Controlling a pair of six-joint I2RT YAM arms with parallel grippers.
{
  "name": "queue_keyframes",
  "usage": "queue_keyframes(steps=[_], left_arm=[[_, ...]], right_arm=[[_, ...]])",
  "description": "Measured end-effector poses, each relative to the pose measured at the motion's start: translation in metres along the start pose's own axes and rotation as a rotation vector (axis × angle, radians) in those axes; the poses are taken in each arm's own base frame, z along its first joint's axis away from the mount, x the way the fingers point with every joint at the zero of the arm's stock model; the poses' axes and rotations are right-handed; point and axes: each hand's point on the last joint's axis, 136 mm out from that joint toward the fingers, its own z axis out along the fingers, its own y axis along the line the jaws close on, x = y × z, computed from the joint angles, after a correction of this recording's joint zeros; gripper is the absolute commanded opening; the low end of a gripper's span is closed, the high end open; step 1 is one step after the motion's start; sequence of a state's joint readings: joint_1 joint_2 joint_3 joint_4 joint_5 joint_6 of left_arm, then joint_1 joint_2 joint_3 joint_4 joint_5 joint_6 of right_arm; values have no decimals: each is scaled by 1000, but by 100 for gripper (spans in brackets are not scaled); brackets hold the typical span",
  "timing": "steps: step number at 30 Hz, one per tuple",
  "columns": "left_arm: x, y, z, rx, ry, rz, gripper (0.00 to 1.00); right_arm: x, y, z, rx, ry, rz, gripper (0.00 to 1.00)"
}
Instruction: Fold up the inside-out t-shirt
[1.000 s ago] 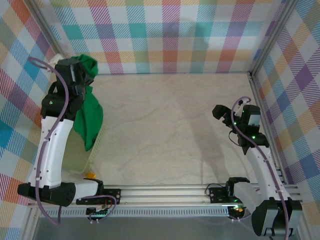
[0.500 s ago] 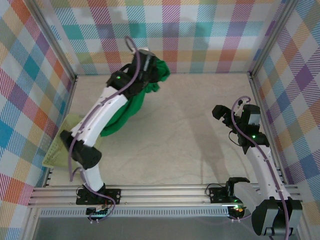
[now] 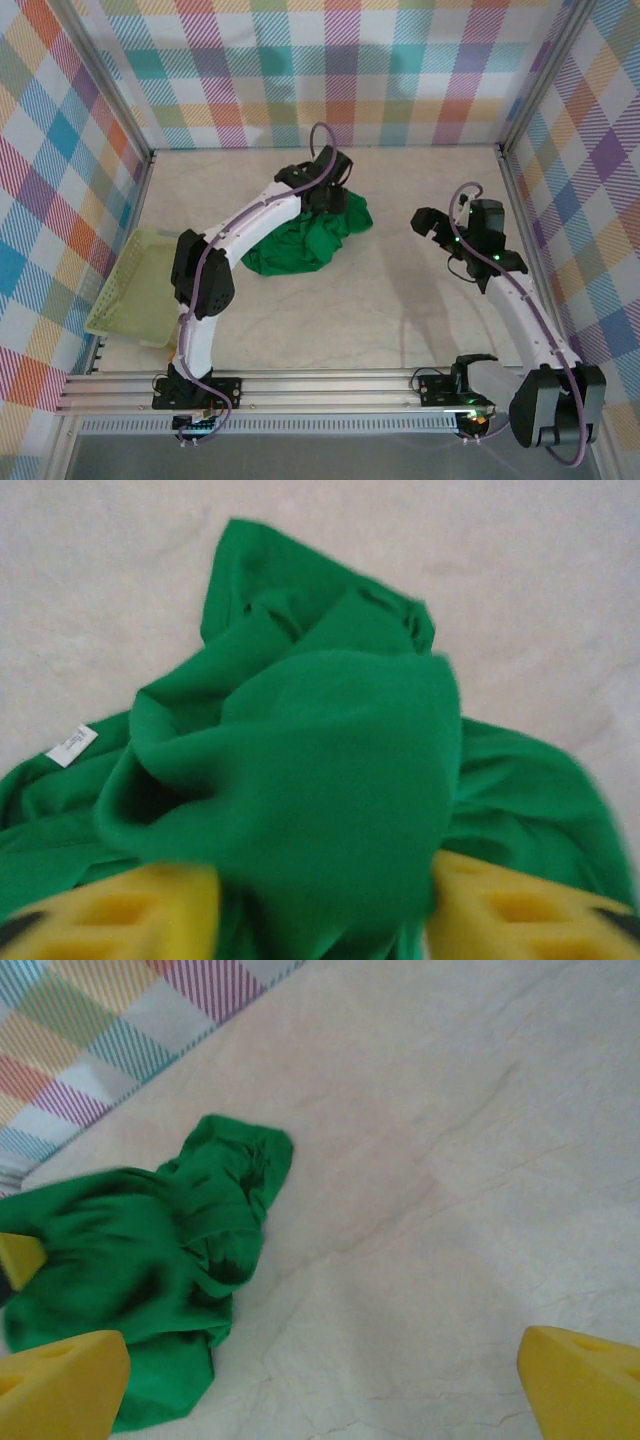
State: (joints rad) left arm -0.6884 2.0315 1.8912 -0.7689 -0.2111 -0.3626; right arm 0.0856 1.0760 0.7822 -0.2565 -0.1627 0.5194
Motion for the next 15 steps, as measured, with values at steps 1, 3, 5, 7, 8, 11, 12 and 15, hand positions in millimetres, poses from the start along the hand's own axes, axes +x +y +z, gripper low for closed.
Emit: queue_keyframes(steps=[1, 3, 5, 7, 8, 11, 12, 15], left_arm=[[10, 3, 4, -4, 15, 4, 82], [34, 15, 5, -24, 46, 7, 91], [48, 34, -4, -48, 50, -8, 93], [54, 50, -20, -58, 29, -36, 93], [52, 59, -29, -58, 8, -63, 93], [45, 93, -41, -66, -43, -180, 92], [44, 103, -39, -72, -48, -217, 91], [53, 129, -23, -114, -26, -288, 90]], right_arm=[[5, 2, 4, -2, 19, -7, 100], [14, 8, 13, -10, 61, -23, 100], [22, 17, 23, -20, 101, -45, 100], [30, 29, 35, -32, 143, -71, 100], [33, 36, 42, -40, 164, -87, 100], [41, 56, 65, -59, 221, -130, 100], [43, 61, 73, -64, 234, -138, 100], [52, 73, 97, -76, 286, -156, 99]])
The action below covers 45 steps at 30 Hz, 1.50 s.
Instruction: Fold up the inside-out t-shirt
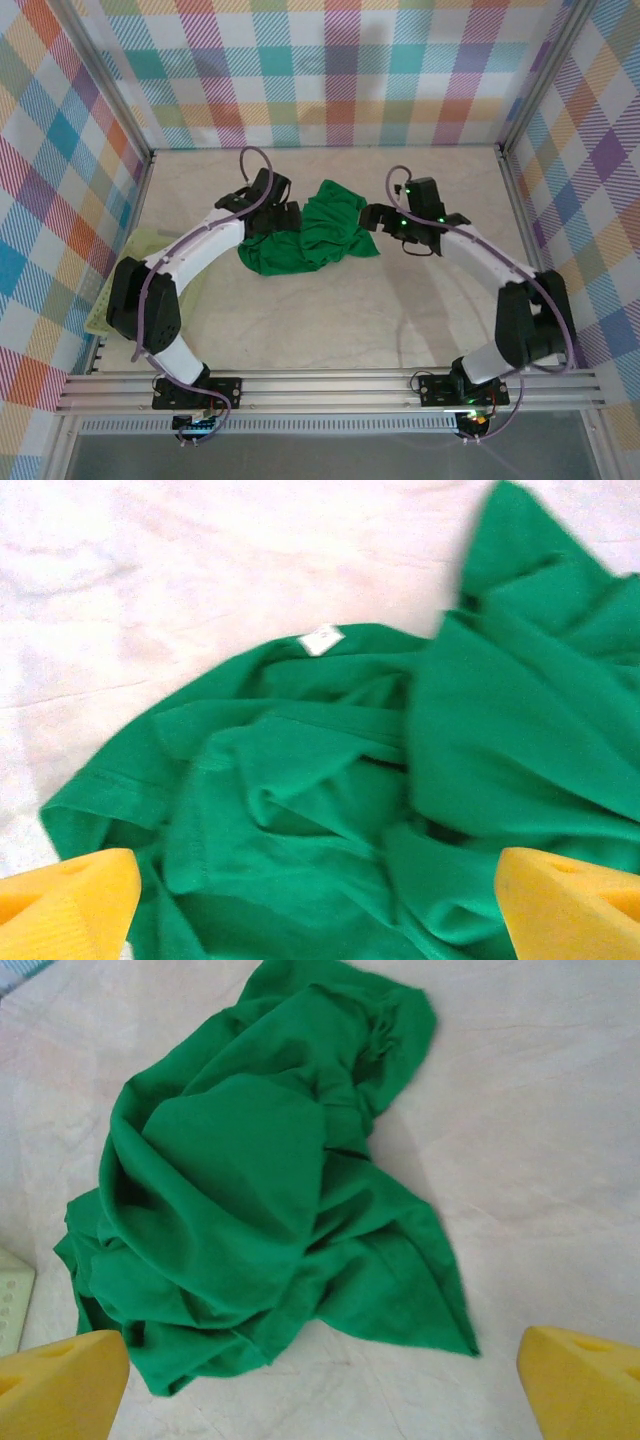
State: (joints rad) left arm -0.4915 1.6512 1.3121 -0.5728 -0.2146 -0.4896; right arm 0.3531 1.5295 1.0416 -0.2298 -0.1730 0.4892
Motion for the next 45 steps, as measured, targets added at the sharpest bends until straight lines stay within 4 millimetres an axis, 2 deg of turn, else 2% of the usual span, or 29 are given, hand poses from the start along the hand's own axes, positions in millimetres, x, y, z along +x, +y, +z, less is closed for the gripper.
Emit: queue_keyframes(steps=[4, 8, 12, 15, 17, 19, 22, 25, 28, 31, 34, 41, 45], left_arm=[[19, 13, 24, -33, 62, -41, 84], [36, 25, 48, -44, 131, -93, 77], [51, 32, 68, -58, 189, -119, 63], [60, 29, 76, -54, 215, -115, 47], [64, 25, 76, -49, 223, -99, 36], [70, 15, 74, -36, 227, -77, 21], [80, 1, 71, -15, 238, -24, 2], [92, -13, 64, 6, 242, 25, 0], [97, -17, 48, 20, 218, 53, 0], [77, -13, 22, 34, 128, 39, 0], [43, -1, -6, 52, 18, -17, 0], [-41, 43, -58, 50, -196, -193, 0], [-93, 51, -105, 90, -345, -263, 0]], right_arm=[[3, 15, 30, -23, 63, -21, 92], [6, 26, 54, -44, 111, -32, 78], [9, 31, 75, -57, 158, -26, 57], [12, 28, 85, -47, 187, -26, 38], [13, 24, 87, -29, 197, -25, 23], [13, 19, 86, 1, 196, -42, 12], [8, 11, 84, 61, 177, -59, 1], [2, -2, 77, 140, 151, -92, 0], [-10, -12, 61, 215, 105, -120, 0], [-31, -17, 36, 272, 31, -141, 0], [-54, -14, 1, 305, -65, -163, 0], [-95, 10, -84, 328, -273, -216, 0], [-120, 32, -136, 312, -409, -246, 0]])
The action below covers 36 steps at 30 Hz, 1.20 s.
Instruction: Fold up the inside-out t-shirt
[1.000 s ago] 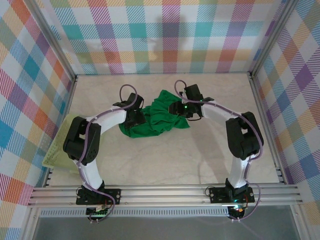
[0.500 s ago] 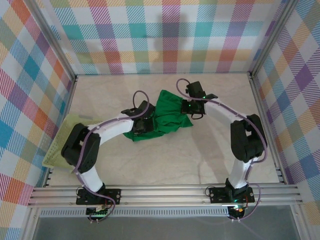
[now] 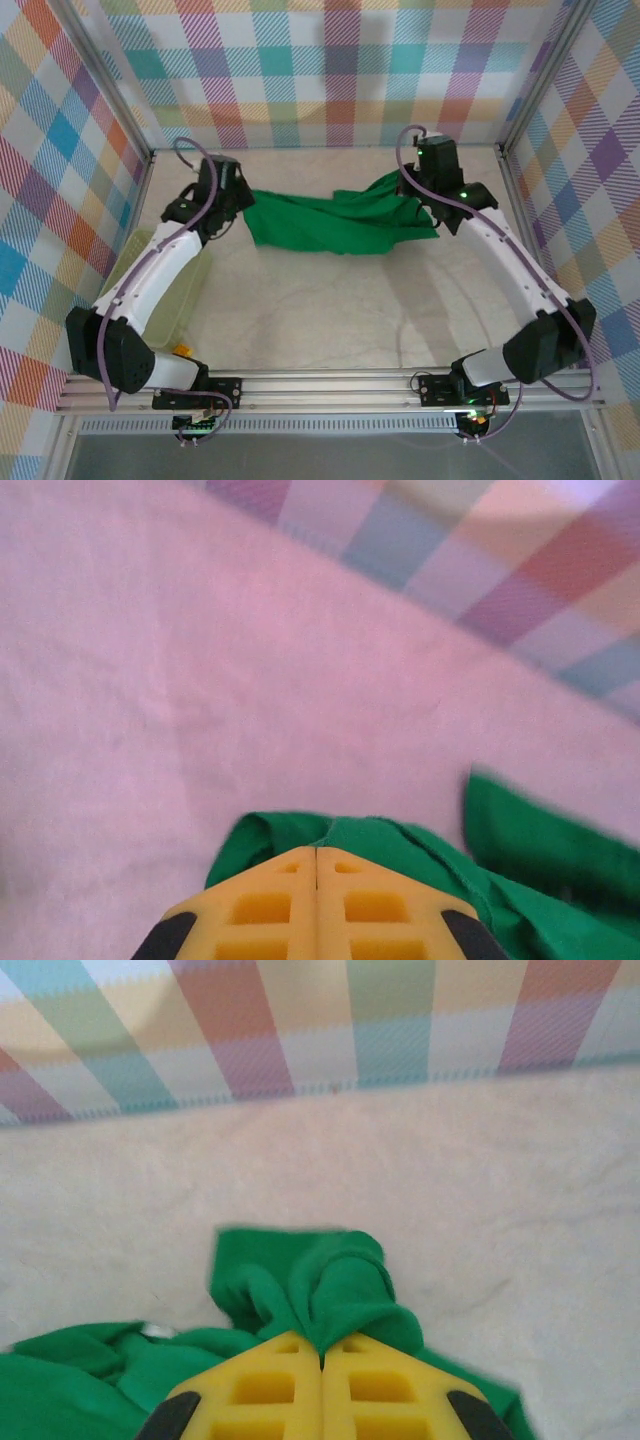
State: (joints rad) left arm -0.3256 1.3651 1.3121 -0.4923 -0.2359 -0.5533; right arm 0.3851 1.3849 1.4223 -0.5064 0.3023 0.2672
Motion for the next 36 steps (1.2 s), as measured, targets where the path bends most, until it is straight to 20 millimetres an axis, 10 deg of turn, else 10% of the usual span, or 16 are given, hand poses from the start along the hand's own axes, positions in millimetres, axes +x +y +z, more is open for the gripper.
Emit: queue_keyframes(steps=[6, 11, 15, 22, 26, 30, 36], left_arm=[[-62, -22, -57, 104, -185, -53, 0], [-66, -11, -57, 52, -195, -52, 0], [-35, 20, -3, -102, -54, -24, 4], [66, 71, 73, -353, 266, 109, 67], [102, 27, 45, -261, 230, 271, 81], [131, -27, 6, -47, 178, 335, 82], [172, -72, 15, 32, 221, 438, 91]], right_arm=[[-51, -5, -54, -18, -164, 18, 0], [-43, -1, -47, -53, -132, 31, 0], [11, 9, -10, -105, 23, 59, 1], [116, 57, 70, -214, 378, 98, 4], [125, 84, 84, -281, 446, 121, 40], [90, 100, 76, -328, 378, 117, 72], [78, 42, 50, -189, 282, 117, 82]])
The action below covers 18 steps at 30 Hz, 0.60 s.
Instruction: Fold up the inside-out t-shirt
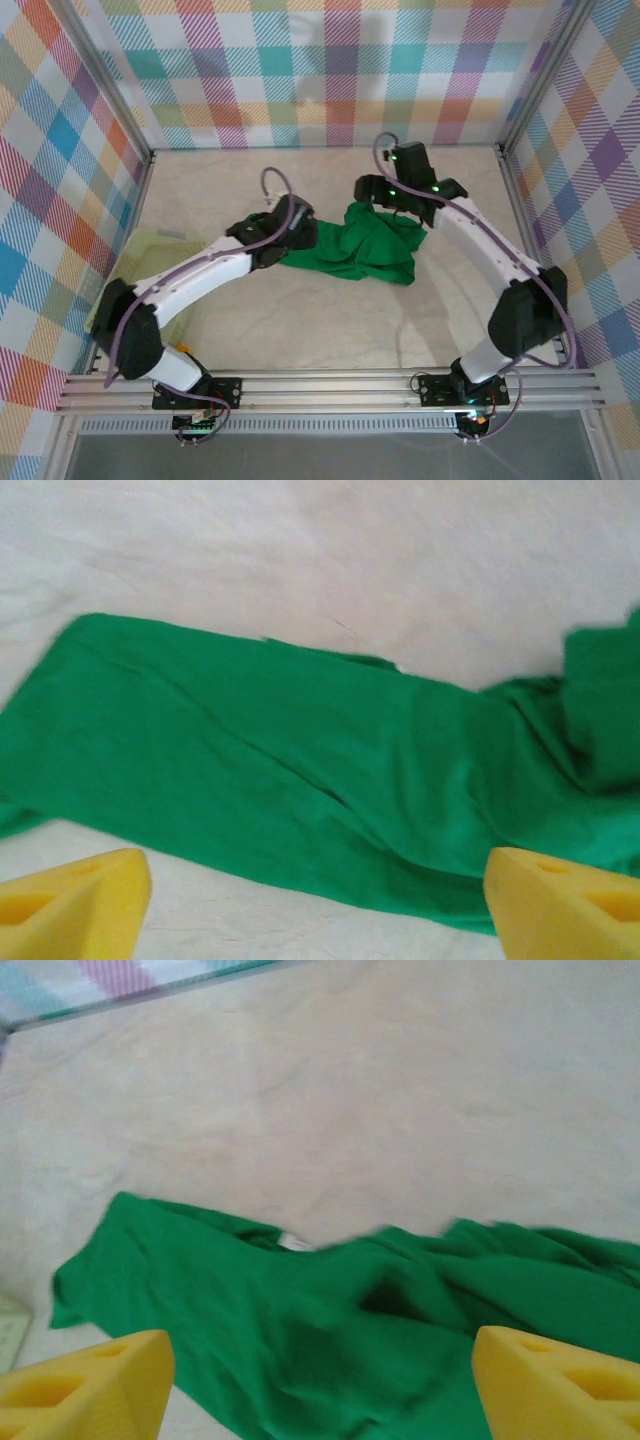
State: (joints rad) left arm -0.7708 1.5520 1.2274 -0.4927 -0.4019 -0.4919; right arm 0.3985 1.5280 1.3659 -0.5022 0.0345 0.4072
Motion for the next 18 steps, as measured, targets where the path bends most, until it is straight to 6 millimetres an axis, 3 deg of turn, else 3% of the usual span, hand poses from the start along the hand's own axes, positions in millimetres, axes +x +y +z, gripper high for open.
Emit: queue_keyframes(steps=[5, 8, 10, 14, 18], left_arm=[[29, -97, 29, 82, 64, 178, 96], [46, -136, 45, 108, 100, 242, 97], [53, -150, 57, 98, 125, 270, 97], [54, -164, 82, 55, 140, 294, 87], [62, -161, 102, -1, 159, 314, 58]], right_arm=[[30, -86, -15, 167, 10, 125, 84], [60, -125, -14, 241, 52, 210, 85], [80, -142, -16, 274, 78, 257, 86], [94, -152, -18, 288, 87, 297, 87], [91, -151, -17, 276, 67, 299, 87]])
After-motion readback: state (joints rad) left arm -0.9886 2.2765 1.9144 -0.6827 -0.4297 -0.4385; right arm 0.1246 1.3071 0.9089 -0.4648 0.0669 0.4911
